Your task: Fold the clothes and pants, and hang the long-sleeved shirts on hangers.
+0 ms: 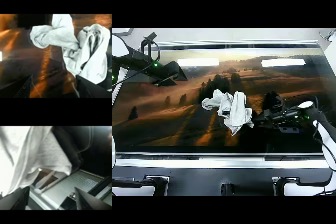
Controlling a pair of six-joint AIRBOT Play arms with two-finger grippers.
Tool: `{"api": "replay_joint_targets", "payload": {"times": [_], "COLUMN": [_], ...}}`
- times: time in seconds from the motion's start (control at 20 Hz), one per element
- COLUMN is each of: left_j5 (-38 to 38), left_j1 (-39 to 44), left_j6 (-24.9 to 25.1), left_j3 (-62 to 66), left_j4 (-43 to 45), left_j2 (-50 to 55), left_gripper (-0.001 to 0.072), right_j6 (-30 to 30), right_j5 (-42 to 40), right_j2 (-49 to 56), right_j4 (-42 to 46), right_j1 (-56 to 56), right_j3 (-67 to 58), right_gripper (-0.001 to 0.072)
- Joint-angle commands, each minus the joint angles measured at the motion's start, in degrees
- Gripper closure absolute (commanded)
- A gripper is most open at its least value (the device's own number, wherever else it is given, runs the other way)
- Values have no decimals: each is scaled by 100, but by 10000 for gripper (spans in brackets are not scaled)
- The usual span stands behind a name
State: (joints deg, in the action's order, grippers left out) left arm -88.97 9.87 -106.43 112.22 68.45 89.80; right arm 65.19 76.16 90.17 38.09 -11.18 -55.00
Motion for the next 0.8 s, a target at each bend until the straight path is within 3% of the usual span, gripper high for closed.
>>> {"api": "replay_joint_targets", "payload": {"times": [0.0, 0.3, 0.75], "left_j5": [4, 4, 7], "left_j1": [-26, -26, -26], "left_j6": [20, 20, 13], "left_j3": [-2, -2, -2], "left_j4": [-59, -57, -55], "left_j2": [7, 9, 98], "left_gripper": [106, 107, 106], "right_j6": [-162, -157, 61], "right_j5": [-271, -1008, -728], "right_j2": [264, 286, 299], "right_j4": [-59, -210, -11], "right_j1": [216, 221, 350], "right_j3": [37, 37, 37], "right_gripper": [72, 74, 78]}}
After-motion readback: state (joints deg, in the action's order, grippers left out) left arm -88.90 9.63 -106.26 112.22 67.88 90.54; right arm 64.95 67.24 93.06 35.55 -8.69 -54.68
